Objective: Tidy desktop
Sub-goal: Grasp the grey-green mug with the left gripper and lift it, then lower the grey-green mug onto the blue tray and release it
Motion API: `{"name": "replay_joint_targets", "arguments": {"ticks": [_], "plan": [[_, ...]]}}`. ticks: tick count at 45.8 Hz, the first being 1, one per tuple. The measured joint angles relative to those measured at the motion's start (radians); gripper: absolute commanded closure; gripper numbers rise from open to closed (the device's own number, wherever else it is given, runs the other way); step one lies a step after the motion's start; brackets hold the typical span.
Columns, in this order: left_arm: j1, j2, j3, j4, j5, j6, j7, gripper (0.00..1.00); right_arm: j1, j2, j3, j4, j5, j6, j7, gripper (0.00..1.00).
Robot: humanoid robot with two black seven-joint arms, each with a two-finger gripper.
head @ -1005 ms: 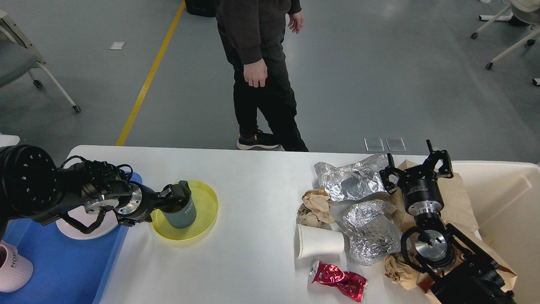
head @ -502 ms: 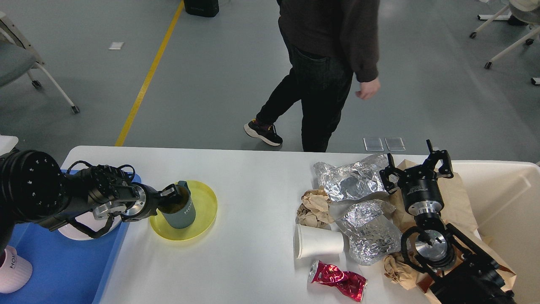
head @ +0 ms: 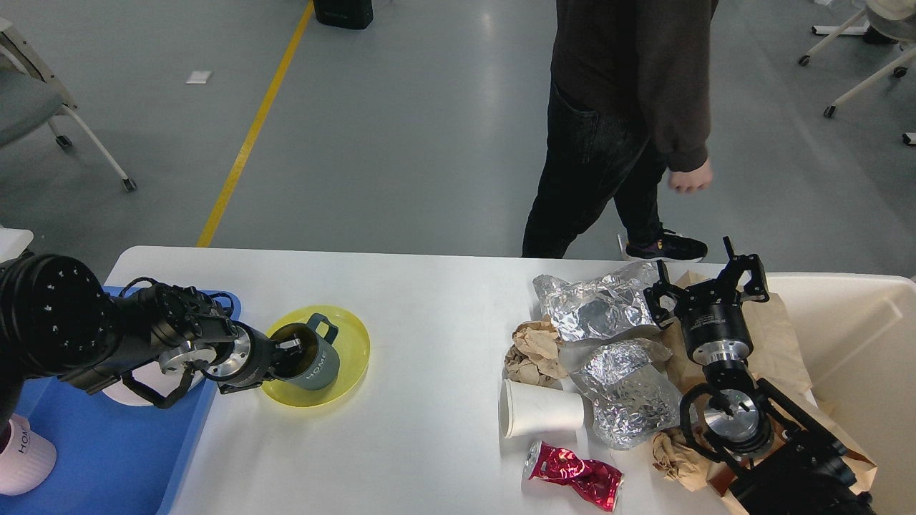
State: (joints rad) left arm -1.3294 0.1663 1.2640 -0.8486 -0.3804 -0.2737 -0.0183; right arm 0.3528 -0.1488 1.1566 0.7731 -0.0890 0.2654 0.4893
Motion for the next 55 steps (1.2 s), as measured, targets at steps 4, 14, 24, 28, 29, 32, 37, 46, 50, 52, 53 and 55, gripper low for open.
{"name": "replay_joint_targets", "arguments": {"ticks": [4,14,24,28,29,32,37,46,50,52,53,55], "plan": [[-0.006,0.003,0.000,-0.002,0.000,-0.005,0.001,1.00,0.000,0.000,0.000,0.000,0.000,0.000,0.000,0.00],[-0.082,0.030,0.021,-0.053,-0.001,-0.025,-0.003,1.00,0.000,0.000,0.000,0.000,0.000,0.000,0.000,0.00],[-0.341,0.092,0.118,-0.284,0.000,-0.091,-0.005,1.00,0.000,0.000,0.000,0.000,0.000,0.000,0.000,0.00],[-0.506,0.097,0.173,-0.431,0.003,-0.096,0.002,1.00,0.000,0.000,0.000,-0.001,0.000,0.000,0.000,0.00],[-0.570,0.098,0.190,-0.485,0.007,-0.099,0.003,1.00,0.000,0.000,0.000,-0.001,0.000,0.000,0.000,0.00],[-0.705,0.098,0.220,-0.592,0.029,-0.110,0.003,1.00,0.000,0.000,0.000,-0.001,0.000,0.000,0.000,0.00],[-0.925,0.097,0.241,-0.744,0.098,-0.174,-0.004,1.00,0.000,0.000,0.000,-0.001,0.000,0.000,0.000,0.00],[-1.217,0.068,0.260,-0.870,0.135,-0.419,-0.007,1.00,0.000,0.000,0.000,-0.001,0.000,0.000,0.000,0.00],[-1.281,0.061,0.272,-0.884,0.136,-0.490,-0.007,1.00,0.000,0.000,0.000,-0.001,0.000,0.000,0.000,0.00],[-1.293,0.058,0.278,-0.885,0.137,-0.501,-0.007,1.00,0.000,0.000,0.000,-0.001,0.000,0.000,0.000,0.00],[-1.295,0.057,0.281,-0.886,0.137,-0.502,-0.007,1.00,0.000,0.000,0.000,-0.001,0.000,0.000,0.000,0.00],[-1.298,0.054,0.287,-0.886,0.138,-0.502,-0.007,1.00,0.000,0.000,0.000,-0.001,0.000,0.000,0.000,0.00]]}}
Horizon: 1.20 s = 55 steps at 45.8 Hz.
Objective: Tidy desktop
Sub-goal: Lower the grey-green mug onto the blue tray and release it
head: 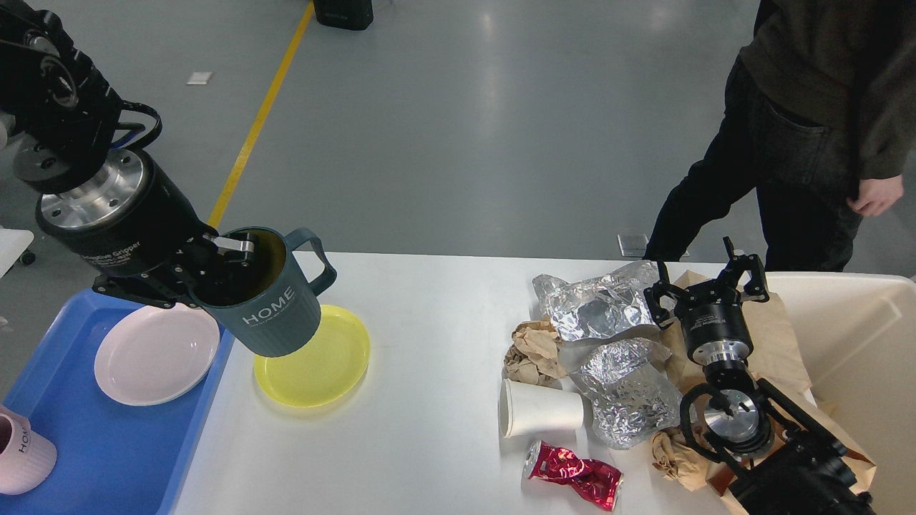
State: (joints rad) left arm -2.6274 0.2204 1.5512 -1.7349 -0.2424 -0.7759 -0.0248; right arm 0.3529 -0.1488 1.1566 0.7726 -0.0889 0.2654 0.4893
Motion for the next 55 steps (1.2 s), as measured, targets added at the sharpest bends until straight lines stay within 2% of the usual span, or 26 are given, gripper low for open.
{"name": "replay_joint_targets", "arguments": {"ticks": [8,15,23,28,32,38,50,55], "plan": [[0.008,0.022,0.069,0.000,0.027,0.015,-0.003,1.00,0.000,0.000,0.000,0.000,0.000,0.000,0.000,0.00],[0.124,0.170,0.099,0.029,0.130,0.116,-0.006,1.00,0.000,0.000,0.000,0.001,0.000,0.000,0.000,0.00],[0.374,0.377,0.088,0.161,0.270,0.202,-0.007,1.00,0.000,0.000,0.000,0.001,0.000,0.000,0.000,0.00],[0.586,0.469,0.014,0.280,0.313,0.235,-0.007,1.00,0.000,0.000,0.000,0.001,0.000,0.000,0.000,0.00],[0.781,0.504,-0.083,0.369,0.335,0.253,-0.007,1.00,0.000,0.000,0.000,0.001,0.000,0.000,0.000,0.00],[0.978,0.520,-0.152,0.492,0.343,0.258,-0.008,1.00,-0.001,0.000,0.000,0.001,0.000,0.000,0.000,0.00],[1.222,0.561,-0.274,0.727,0.344,0.260,-0.011,1.00,-0.001,0.000,0.000,0.001,0.000,0.000,0.000,0.00],[1.298,0.561,-0.335,0.776,0.345,0.260,-0.009,1.00,-0.001,0.000,0.000,0.001,0.000,0.000,0.000,0.00]]}}
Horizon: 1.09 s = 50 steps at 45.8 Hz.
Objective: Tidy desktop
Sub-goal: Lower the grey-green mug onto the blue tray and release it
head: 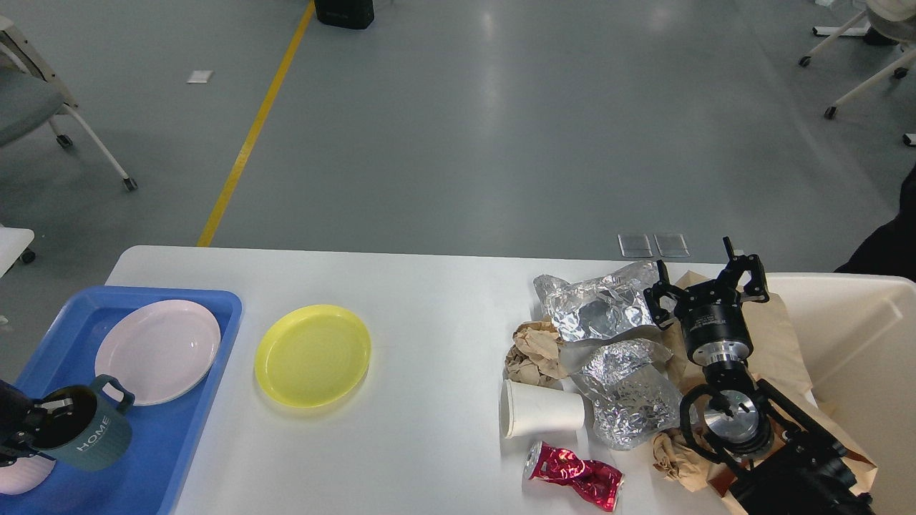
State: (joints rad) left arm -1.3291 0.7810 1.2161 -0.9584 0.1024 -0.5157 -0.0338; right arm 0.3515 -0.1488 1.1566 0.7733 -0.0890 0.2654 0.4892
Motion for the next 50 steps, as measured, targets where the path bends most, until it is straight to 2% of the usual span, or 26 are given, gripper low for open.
{"name": "replay_joint_targets", "arguments": {"ticks": [19,24,27,32,36,40,50], "plan": [[0.074,-0.003,-0.059,0.012,0.003,-0.007,0.002,1.00,0.001,0.000,0.000,-0.001,0.000,0.000,0.000,0.00],[0.086,-0.005,-0.059,0.012,0.003,-0.001,0.001,0.96,0.001,0.000,0.000,-0.001,0.000,0.000,0.000,0.00],[0.089,-0.005,-0.059,0.011,0.002,0.000,0.001,0.85,0.001,0.000,0.000,-0.001,0.000,0.000,0.000,0.00],[0.088,-0.006,-0.060,0.004,-0.004,-0.001,0.001,0.36,0.001,0.000,0.000,0.000,0.000,0.000,0.000,0.00],[0.081,-0.002,-0.060,0.003,-0.011,-0.001,-0.001,0.15,0.001,0.000,0.000,0.000,0.000,0.000,0.000,0.00],[0.077,0.000,-0.060,0.003,-0.013,-0.001,-0.001,0.06,0.001,0.000,0.000,0.000,0.000,0.000,0.000,0.00],[0.059,0.004,-0.040,-0.012,-0.012,-0.015,0.011,0.04,0.001,0.000,0.000,0.000,0.000,0.000,0.000,0.00]]}}
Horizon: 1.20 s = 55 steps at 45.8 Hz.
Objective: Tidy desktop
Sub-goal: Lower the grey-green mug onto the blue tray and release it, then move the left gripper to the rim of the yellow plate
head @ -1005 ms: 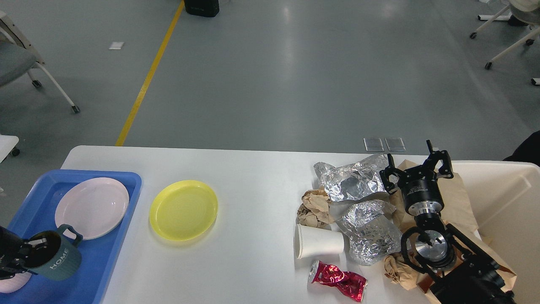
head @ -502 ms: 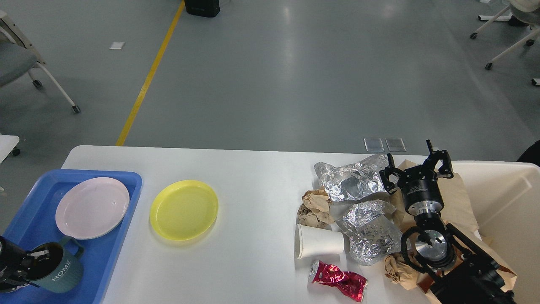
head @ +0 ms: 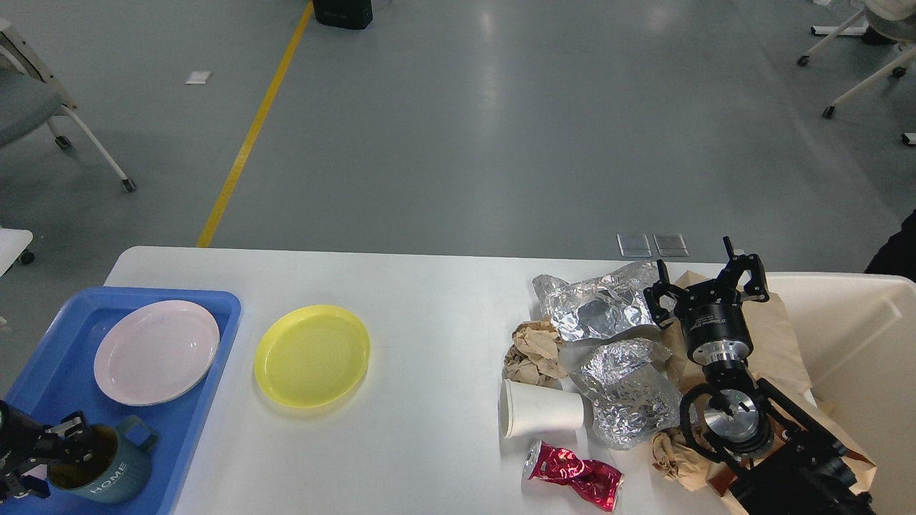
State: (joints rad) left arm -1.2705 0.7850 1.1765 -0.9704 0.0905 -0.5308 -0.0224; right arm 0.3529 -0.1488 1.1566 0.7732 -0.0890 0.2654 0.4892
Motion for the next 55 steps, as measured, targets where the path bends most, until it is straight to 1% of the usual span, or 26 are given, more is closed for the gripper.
{"name": "replay_joint_targets", "arguments": {"ticks": [6,9,12,16,17,20,26,30,33,34,38,40,44,48,55], "plan": [[-0.058,0.000,0.015,-0.014,0.001,-0.005,0.002,0.04,0.000,0.000,0.000,0.000,0.000,0.000,0.000,0.00],[-0.111,-0.002,0.033,-0.042,0.001,-0.021,0.003,0.04,0.000,0.000,0.000,0.000,0.000,0.000,0.000,0.00],[-0.191,-0.001,0.081,-0.076,0.002,-0.047,0.003,0.04,0.000,0.000,0.000,0.000,0.000,0.000,0.000,0.00],[-0.309,-0.004,0.179,-0.122,0.002,-0.075,0.002,0.04,0.000,0.000,0.000,0.000,0.000,0.000,0.000,0.00],[-0.361,-0.007,0.221,-0.153,0.002,-0.080,0.000,0.04,0.000,0.000,0.000,0.000,0.000,0.000,0.000,0.00],[-0.452,-0.012,0.286,-0.215,0.002,-0.082,0.002,0.04,0.000,0.000,0.000,0.000,0.000,0.000,0.000,0.00],[-0.734,-0.029,0.443,-0.370,0.003,-0.098,0.006,0.04,0.000,0.000,0.000,0.000,0.000,0.000,0.000,0.00],[-0.926,-0.078,0.530,-0.455,0.003,-0.117,0.003,0.04,0.000,0.000,0.000,0.000,0.000,0.000,0.000,0.00],[-1.051,-0.156,0.567,-0.511,0.003,-0.133,0.001,0.04,0.000,0.000,0.000,0.000,0.000,0.000,0.000,0.00],[-1.090,-0.194,0.574,-0.529,0.003,-0.142,0.001,0.04,0.000,0.000,0.000,0.000,0.000,0.000,0.000,0.00],[-1.180,-0.349,0.569,-0.566,0.001,-0.191,-0.003,0.04,0.000,0.000,0.000,0.000,0.000,0.000,0.000,0.00],[-1.217,-0.427,0.543,-0.574,-0.004,-0.223,-0.006,0.04,0.000,0.000,0.000,0.000,0.000,0.000,0.000,0.00],[-1.289,-0.529,0.478,-0.582,-0.052,-0.281,-0.008,0.04,0.000,0.000,0.000,0.000,0.000,0.000,0.000,0.00],[-1.366,-0.583,0.430,-0.594,-0.166,-0.324,-0.008,0.04,0.000,0.000,0.000,0.000,0.000,0.000,0.000,0.00],[-1.428,-0.620,0.414,-0.635,-0.318,-0.335,-0.008,0.04,0.000,0.000,0.000,0.000,0.000,0.000,0.000,0.00]]}}
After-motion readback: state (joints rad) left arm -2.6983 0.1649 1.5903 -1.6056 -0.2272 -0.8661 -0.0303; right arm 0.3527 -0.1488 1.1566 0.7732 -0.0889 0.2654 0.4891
